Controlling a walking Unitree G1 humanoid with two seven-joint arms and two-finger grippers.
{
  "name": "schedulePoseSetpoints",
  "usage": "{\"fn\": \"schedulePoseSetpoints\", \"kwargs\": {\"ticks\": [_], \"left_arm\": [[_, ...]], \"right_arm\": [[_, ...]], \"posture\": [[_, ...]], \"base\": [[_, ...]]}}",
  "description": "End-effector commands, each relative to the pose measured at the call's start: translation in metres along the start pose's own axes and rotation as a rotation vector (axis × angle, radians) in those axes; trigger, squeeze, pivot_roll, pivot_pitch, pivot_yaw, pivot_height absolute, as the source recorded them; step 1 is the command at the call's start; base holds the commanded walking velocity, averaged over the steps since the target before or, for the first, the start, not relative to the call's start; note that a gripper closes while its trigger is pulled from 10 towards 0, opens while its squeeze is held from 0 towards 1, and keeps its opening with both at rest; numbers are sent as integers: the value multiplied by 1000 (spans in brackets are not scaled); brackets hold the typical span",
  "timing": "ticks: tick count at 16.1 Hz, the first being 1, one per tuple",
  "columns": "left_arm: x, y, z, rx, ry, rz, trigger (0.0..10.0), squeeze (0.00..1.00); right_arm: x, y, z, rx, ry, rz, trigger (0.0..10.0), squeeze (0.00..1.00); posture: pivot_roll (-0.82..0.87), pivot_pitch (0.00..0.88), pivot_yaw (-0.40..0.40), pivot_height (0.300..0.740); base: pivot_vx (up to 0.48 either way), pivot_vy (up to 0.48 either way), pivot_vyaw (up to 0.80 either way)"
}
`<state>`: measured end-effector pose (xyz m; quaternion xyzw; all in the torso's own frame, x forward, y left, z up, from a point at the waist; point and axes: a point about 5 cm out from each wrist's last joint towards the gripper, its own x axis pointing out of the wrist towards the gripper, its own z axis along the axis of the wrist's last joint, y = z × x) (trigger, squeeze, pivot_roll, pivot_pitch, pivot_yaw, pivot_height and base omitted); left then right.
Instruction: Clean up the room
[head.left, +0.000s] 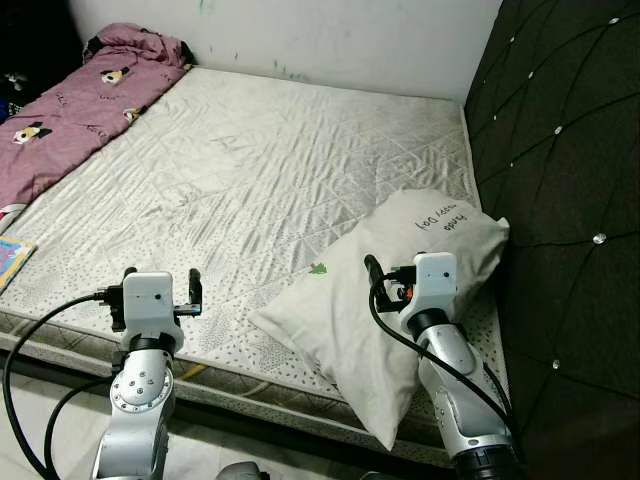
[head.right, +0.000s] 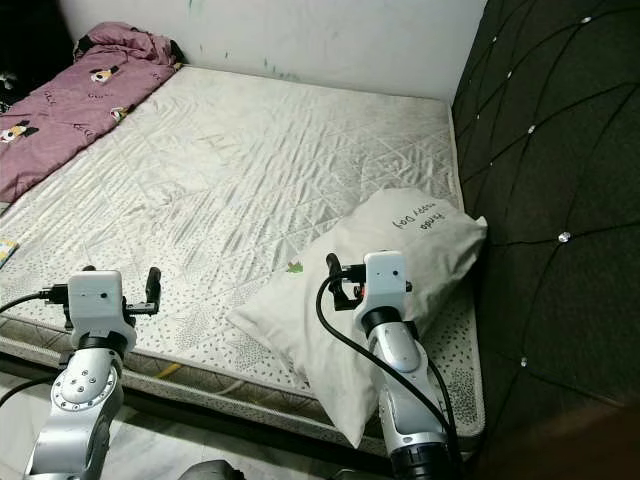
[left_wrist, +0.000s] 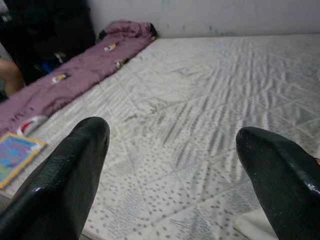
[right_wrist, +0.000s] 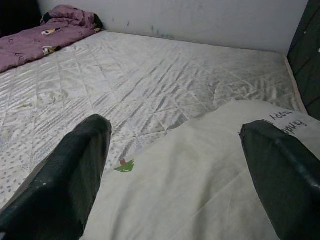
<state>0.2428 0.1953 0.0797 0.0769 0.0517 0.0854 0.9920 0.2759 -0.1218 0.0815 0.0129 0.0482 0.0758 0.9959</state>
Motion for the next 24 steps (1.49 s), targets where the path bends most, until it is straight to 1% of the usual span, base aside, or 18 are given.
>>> {"fn": "schedulePoseSetpoints", "kwargs": {"ticks": [1, 4, 11, 15, 20, 22, 24], "left_arm": [[0, 0, 1, -8, 6, -11, 10000, 0], [1, -4, 1, -26, 8, -31, 10000, 0], [4, -7, 1, -38, 15, -52, 10000, 0], [4, -8, 1, -39, 16, -56, 10000, 0], [4, -9, 1, -40, 17, -58, 10000, 0], [4, -9, 1, -38, 16, -56, 10000, 0], [4, -9, 1, -38, 16, -52, 10000, 0]], "right_arm": [[1, 1, 3, -2, -8, 8, 10000, 0], [3, 0, 4, -4, -9, 9, 10000, 0], [5, -1, 5, -7, -10, 11, 10000, 0], [5, -1, 5, -9, -9, 15, 10000, 0], [5, -1, 3, -8, -4, 20, 10000, 0], [4, -1, 3, -6, -3, 23, 10000, 0], [4, -1, 3, -6, 0, 25, 10000, 0]], "posture": [[56, 0, -1, 740], [53, 0, -4, 740], [45, 0, -3, 736], [45, 0, -4, 681], [47, 0, -7, 626], [47, 0, -6, 613], [48, 0, -7, 613]], "base": [[0, 0, 0], [0, 0, 0], [0, 0, 0], [0, 0, 0], [0, 0, 0], [0, 0, 0], [0, 0, 0]]}}
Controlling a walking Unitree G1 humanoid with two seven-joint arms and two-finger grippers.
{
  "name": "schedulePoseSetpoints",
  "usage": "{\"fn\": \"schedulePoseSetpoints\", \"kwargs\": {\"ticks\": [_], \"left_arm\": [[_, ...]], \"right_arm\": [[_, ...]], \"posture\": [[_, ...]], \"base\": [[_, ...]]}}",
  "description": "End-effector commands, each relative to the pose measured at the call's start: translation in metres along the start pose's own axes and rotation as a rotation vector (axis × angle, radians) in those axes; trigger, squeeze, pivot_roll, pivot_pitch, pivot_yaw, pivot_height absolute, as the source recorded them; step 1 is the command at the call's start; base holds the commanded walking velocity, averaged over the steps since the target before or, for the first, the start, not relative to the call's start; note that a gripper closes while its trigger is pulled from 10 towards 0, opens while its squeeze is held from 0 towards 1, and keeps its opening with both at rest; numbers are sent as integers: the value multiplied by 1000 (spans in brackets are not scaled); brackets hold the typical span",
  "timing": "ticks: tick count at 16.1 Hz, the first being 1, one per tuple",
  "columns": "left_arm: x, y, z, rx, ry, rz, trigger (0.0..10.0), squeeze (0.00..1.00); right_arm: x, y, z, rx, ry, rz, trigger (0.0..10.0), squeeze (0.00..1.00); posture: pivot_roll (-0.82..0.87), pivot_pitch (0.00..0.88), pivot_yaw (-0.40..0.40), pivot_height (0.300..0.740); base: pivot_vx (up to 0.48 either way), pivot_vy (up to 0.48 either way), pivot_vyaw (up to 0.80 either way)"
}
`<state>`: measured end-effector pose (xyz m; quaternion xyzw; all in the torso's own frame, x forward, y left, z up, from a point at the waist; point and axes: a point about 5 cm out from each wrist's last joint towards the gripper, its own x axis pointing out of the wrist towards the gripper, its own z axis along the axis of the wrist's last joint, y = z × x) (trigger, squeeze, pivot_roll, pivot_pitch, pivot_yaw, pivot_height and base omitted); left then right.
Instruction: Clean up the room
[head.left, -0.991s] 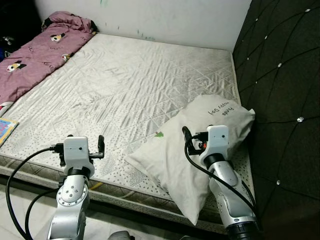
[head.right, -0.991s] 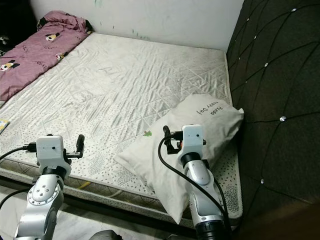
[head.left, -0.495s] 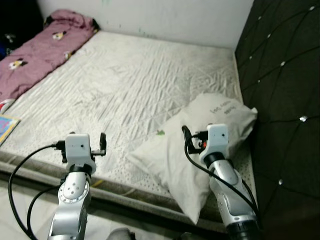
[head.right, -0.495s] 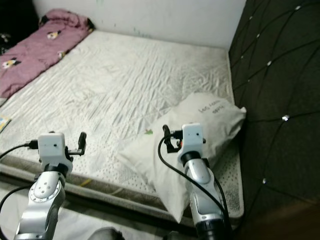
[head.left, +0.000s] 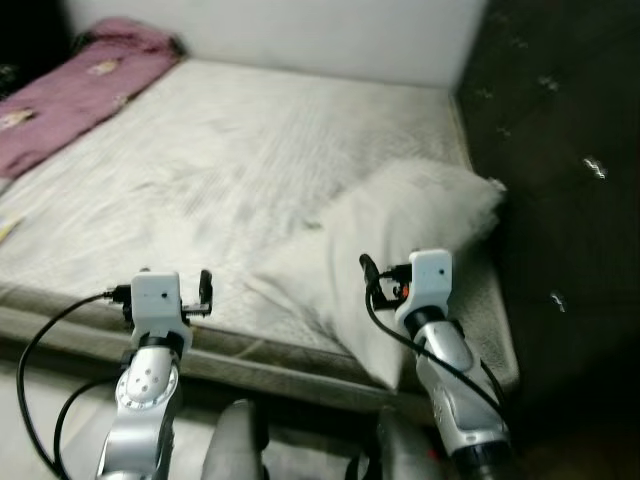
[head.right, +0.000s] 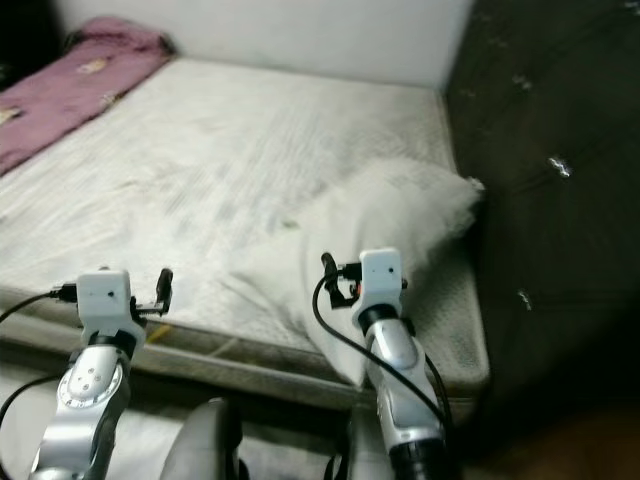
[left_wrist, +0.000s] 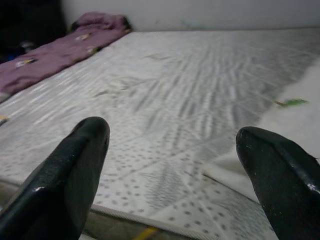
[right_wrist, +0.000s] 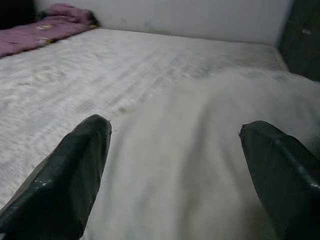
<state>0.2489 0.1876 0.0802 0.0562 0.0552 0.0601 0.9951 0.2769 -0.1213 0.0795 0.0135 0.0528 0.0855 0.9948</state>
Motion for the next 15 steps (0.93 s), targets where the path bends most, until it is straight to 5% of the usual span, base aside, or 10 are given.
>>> {"fn": "schedulePoseSetpoints", "kwargs": {"ticks": [1, 8, 15], "left_arm": [[-1, 0, -2, 0, 10, 2, 10000, 0], [-2, 4, -5, -29, 25, 33, 10000, 0], [-2, 3, -5, -28, 29, 17, 10000, 0]], "right_arm": [[3, -2, 4, -7, -9, 6, 10000, 0], [2, 0, 2, -11, 2, 20, 10000, 0], [3, 0, 2, -9, 1, 22, 10000, 0]], "posture": [[48, 0, -8, 613], [52, 0, -14, 613], [48, 0, -11, 553]], "base": [[0, 0, 0], [0, 0, 0], [0, 0, 0]]}}
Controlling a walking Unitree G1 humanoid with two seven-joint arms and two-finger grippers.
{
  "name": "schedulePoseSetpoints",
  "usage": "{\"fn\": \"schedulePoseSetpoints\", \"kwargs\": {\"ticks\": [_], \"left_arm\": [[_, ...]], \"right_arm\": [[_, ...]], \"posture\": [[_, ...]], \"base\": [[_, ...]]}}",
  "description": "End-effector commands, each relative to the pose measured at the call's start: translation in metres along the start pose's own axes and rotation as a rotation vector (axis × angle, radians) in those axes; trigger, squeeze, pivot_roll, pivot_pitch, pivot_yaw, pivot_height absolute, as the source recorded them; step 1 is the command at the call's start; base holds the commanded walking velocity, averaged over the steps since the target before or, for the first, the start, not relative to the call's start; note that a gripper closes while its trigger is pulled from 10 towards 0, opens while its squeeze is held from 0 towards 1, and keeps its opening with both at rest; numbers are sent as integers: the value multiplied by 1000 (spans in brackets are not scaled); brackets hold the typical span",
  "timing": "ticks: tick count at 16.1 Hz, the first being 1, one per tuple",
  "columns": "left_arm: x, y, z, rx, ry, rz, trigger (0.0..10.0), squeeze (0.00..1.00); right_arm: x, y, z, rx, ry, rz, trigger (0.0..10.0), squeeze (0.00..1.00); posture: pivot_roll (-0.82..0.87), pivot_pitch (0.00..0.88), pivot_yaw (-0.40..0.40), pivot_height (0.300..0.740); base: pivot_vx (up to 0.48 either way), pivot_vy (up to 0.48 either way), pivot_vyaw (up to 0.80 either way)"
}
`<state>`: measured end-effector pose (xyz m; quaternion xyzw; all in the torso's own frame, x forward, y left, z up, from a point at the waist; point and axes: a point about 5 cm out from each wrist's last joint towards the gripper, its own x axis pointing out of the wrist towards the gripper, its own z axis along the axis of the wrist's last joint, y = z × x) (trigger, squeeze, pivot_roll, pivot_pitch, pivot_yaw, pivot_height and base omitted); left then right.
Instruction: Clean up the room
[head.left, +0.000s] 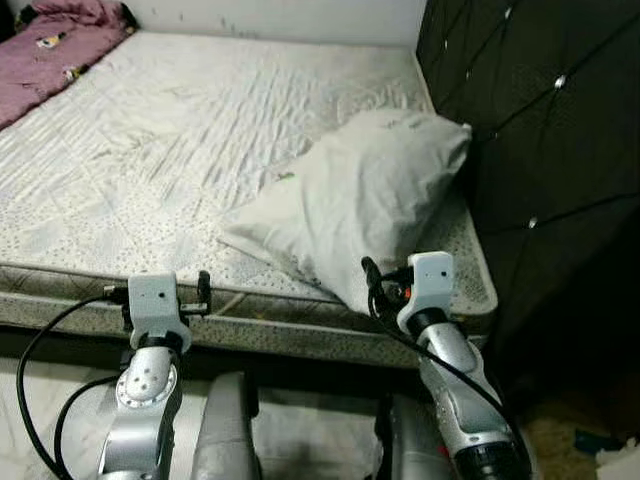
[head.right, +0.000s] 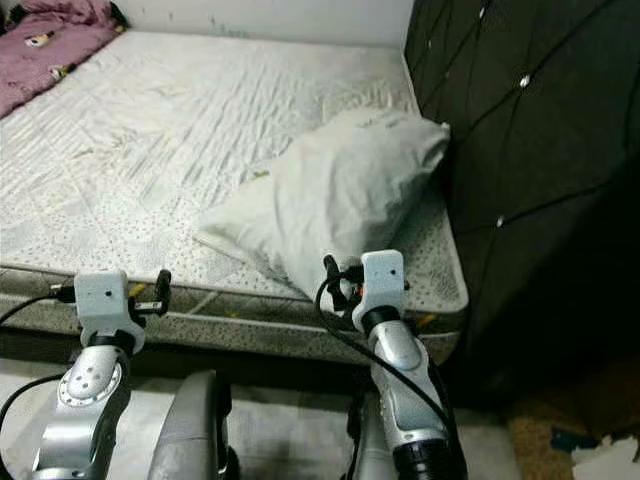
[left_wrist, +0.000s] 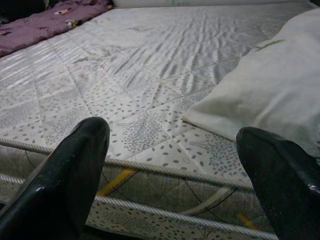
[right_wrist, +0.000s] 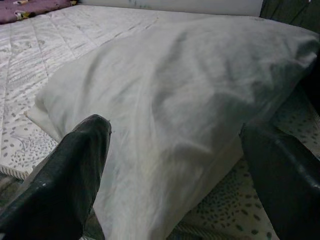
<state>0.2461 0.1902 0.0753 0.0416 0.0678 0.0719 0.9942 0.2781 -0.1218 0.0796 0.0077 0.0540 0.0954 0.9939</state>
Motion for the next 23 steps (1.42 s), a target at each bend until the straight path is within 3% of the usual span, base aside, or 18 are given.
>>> {"fn": "schedulePoseSetpoints", "kwargs": {"ticks": [1, 4, 15, 23], "left_arm": [[1, 0, 1, 0, 0, -6, 10000, 0], [1, -2, 2, -14, -6, -24, 10000, 0], [3, -4, 4, -23, -14, -42, 10000, 0], [3, -5, 3, -24, -10, -51, 10000, 0]], "right_arm": [[2, 1, 2, 4, -2, 2, 10000, 0], [2, 0, 2, 2, -1, 1, 10000, 0], [4, 0, 3, -3, 0, 2, 10000, 0], [3, 1, 3, -3, 0, 5, 10000, 0]], "posture": [[48, 0, -12, 553], [45, 0, -12, 553], [45, 0, -13, 553], [45, 0, -12, 548]], "base": [[0, 0, 0], [0, 0, 0], [352, 0, 0], [0, 0, 0]]}}
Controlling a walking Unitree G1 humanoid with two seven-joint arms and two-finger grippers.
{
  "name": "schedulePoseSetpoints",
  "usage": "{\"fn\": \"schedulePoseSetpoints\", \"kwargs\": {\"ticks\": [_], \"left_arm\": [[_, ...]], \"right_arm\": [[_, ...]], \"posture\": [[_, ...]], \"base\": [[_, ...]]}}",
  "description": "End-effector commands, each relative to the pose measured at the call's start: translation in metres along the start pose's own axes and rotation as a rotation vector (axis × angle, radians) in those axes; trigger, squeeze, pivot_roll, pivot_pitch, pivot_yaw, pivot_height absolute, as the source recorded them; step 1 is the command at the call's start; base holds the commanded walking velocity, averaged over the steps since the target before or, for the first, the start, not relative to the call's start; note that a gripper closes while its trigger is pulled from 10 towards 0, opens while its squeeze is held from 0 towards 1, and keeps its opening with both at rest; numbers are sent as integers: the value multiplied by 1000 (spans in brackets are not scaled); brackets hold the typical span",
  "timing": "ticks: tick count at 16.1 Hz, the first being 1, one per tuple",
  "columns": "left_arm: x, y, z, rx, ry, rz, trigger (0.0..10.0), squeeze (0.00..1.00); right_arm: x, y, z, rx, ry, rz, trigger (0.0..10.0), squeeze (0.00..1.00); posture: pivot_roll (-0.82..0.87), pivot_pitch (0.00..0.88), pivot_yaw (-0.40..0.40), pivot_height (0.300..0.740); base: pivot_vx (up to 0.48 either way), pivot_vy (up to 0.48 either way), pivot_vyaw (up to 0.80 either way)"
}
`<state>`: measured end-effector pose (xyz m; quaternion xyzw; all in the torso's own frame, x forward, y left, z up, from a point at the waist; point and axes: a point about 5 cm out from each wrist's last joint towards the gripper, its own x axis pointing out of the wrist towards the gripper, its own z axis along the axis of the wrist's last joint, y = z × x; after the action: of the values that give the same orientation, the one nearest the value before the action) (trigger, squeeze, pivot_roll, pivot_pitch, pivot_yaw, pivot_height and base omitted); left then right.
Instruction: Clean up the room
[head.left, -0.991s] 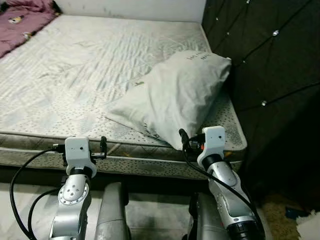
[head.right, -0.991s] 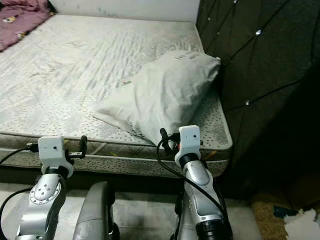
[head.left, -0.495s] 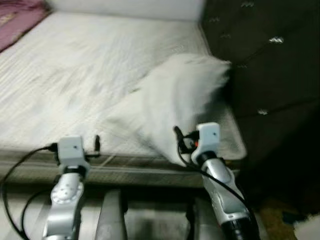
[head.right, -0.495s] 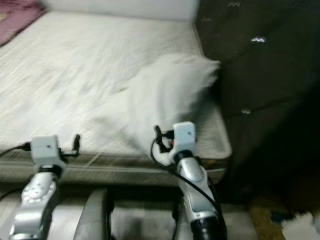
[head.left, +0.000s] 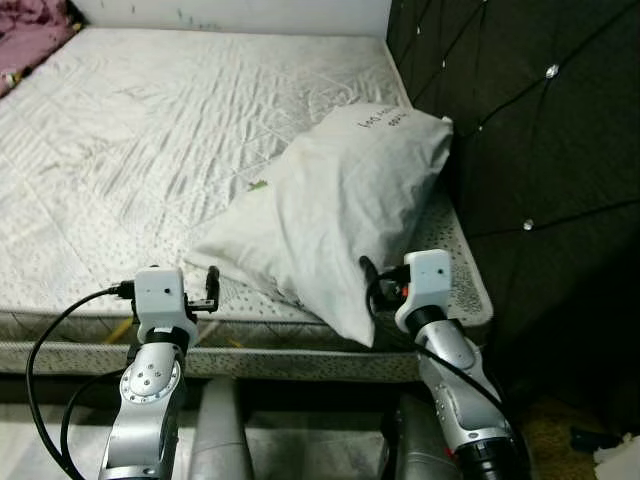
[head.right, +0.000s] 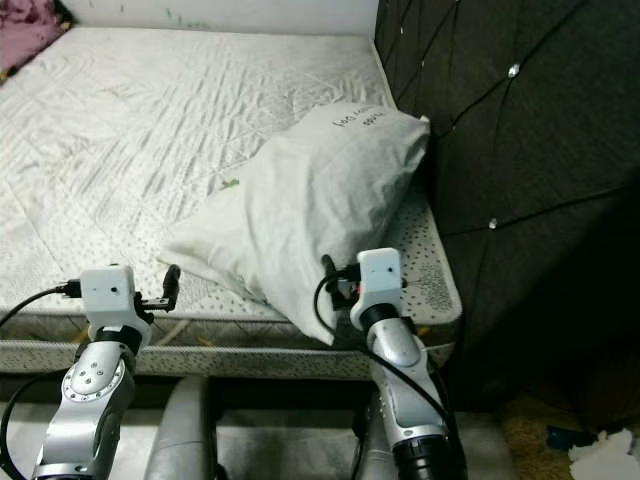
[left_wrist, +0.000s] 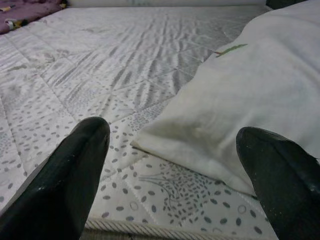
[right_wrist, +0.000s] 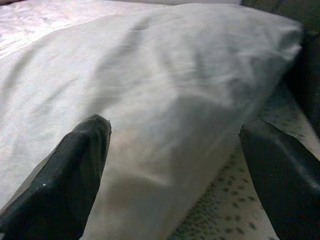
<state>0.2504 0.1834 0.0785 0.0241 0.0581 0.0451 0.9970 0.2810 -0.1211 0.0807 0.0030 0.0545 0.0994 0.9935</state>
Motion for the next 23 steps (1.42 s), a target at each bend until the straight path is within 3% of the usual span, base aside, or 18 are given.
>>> {"fn": "schedulePoseSetpoints", "kwargs": {"ticks": [1, 5, 7, 10, 13, 15, 18, 21, 23], "left_arm": [[0, 2, -2, 12, 12, 7, 10000, 0], [0, 1, -2, 27, 17, 19, 10000, 0], [-4, 2, 1, 29, 5, 8, 10000, 0], [-24, 13, -5, 68, 26, -6, 10000, 0], [-33, 33, -8, 92, 37, 82, 10000, 0], [-38, 38, -9, 93, 49, 98, 10000, 0], [-49, 33, -12, 69, 64, 96, 10000, 0], [-53, 39, -15, 79, 78, 98, 10000, 0], [-50, 46, -6, 81, 33, 131, 10000, 0]], "right_arm": [[0, 1, 1, 7, -2, 3, 10000, 0], [3, -2, 2, 21, 38, 58, 10000, 0], [0, -19, 6, 8, 64, 97, 10000, 0], [-9, -34, 9, 19, 119, 213, 10000, 0], [1, -20, 10, 49, 172, 377, 10000, 0], [6, -15, 15, 76, 183, 433, 10000, 0], [2, -1, 29, 178, 229, 648, 10000, 0], [7, 0, 31, 141, 226, 621, 10000, 0], [20, -1, 25, 133, 251, 476, 10000, 0]], "posture": [[44, 0, -12, 533], [48, 0, -14, 518], [44, 0, -16, 518], [51, 0, -14, 518], [95, 0, -23, 518], [103, 0, -27, 518], [125, 0, -32, 518], [125, 0, -24, 518], [134, 0, -20, 518]], "base": [[0, 0, 0], [0, 0, 0], [0, 0, 0], [0, 0, 0], [0, 0, 0], [0, 0, 0], [0, 0, 0], [0, 0, 0], [0, 0, 0]]}}
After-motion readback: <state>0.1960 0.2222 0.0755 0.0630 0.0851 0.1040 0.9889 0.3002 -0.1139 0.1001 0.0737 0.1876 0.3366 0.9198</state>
